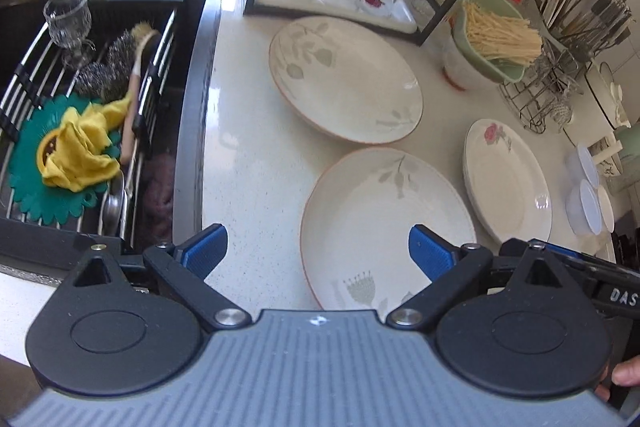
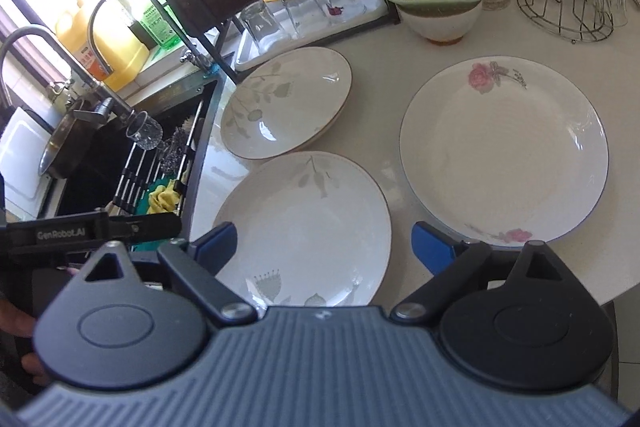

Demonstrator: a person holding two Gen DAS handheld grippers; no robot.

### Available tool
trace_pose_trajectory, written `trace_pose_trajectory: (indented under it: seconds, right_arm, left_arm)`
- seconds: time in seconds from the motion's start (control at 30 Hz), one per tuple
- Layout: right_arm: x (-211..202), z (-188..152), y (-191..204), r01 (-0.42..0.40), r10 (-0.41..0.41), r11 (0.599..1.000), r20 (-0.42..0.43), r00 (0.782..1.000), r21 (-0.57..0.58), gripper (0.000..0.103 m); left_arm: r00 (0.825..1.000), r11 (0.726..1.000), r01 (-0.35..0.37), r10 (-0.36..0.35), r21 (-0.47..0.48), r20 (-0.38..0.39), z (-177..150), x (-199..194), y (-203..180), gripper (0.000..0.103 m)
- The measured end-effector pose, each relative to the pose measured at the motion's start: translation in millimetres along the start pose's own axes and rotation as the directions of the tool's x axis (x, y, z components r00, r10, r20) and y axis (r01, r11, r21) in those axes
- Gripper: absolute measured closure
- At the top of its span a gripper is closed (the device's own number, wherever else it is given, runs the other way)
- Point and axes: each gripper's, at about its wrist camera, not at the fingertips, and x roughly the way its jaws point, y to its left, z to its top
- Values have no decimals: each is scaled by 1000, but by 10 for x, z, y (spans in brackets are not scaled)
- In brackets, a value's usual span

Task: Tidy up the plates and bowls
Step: 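Reach both grippers to the orange-rimmed leaf plate rim and close on it, then lift the leaf plate with both grippers and carry it over the rose plate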

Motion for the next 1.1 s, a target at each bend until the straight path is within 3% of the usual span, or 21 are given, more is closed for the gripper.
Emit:
trace_pose_trajectory:
  seconds: [0.1,0.33,0.5,0.67,0.77,0.93,1.0,1.1]
  right_arm:
    - [127,-52,-90,16,-15,999,-25,1000,46,22]
    - [336,-183,-241,41,-36,993,-49,998,108,22]
    - [428,-243,-321,35,-27,987,-51,998,157,47]
    - [500,-242,-355,31,-23,984,-48,999,178,54]
    - [541,-227,-334,47,-42,986,-38,998,160,71]
    - [571,-181,-344,59,-55,985,-28,998,161,78]
    - [596,-155,-296,75,-72,992,-30,997,104,86]
    - [607,-114,-252,96,-95,994,-12,995,62,87]
  left_arm:
    - [999,999,31,-32,-26,-40,-50,158,75,6]
    - [995,997,76,-78,-30,-59,-128,390,108,7]
    - [993,996,84,-86,-27,-83,-135,521,99,31]
    - [993,995,91,-93,-39,-67,-77,561,102,47]
    - [992,992,111,-114,-58,-61,-34,595,116,56]
    - [993,994,93,-97,-50,-73,29,702,117,68]
    - [992,995,90,-93,-41,-83,43,749,117,70]
    - [989,995,96,-99,-30,-107,37,810,115,75]
